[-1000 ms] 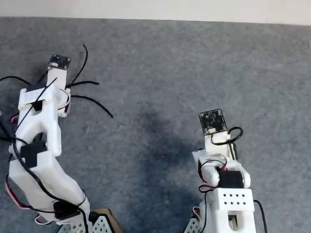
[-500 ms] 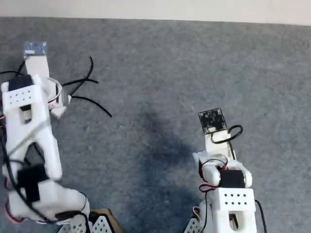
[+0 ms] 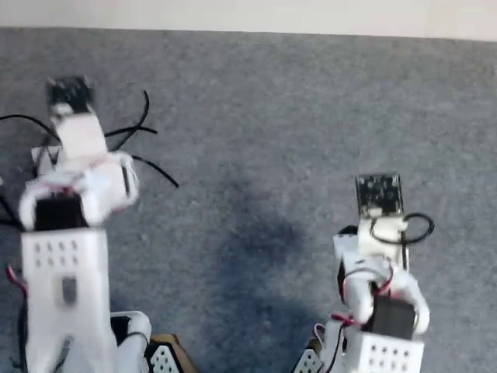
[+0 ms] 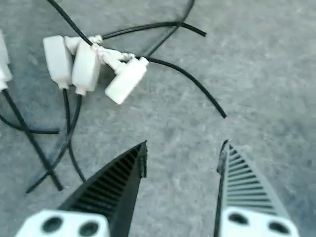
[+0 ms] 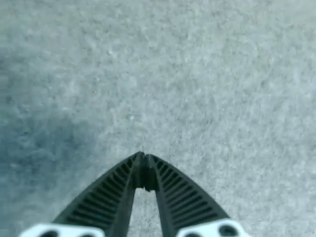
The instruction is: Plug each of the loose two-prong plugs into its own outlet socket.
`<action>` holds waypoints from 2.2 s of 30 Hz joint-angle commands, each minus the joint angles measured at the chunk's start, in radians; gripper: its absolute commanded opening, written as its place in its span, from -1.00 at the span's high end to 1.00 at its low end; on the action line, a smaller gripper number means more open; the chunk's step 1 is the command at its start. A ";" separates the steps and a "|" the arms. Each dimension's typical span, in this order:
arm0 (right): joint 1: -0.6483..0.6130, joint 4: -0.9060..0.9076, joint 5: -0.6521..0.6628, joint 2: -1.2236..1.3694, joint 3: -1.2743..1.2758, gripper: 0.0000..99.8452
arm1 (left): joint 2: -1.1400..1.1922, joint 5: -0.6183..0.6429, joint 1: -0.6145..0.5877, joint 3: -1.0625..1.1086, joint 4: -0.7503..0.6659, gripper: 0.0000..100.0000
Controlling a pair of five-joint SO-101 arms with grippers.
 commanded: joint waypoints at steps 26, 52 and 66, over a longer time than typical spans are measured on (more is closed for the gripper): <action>0.315 0.062 0.095 -0.308 0.578 0.99 | -0.938 0.018 0.010 0.992 -0.009 0.53; 0.314 0.062 0.094 -0.308 0.578 0.99 | -0.932 0.018 0.012 0.992 0.175 0.53; 0.314 0.062 0.094 -0.308 0.578 0.99 | -0.932 0.018 0.012 0.992 0.175 0.53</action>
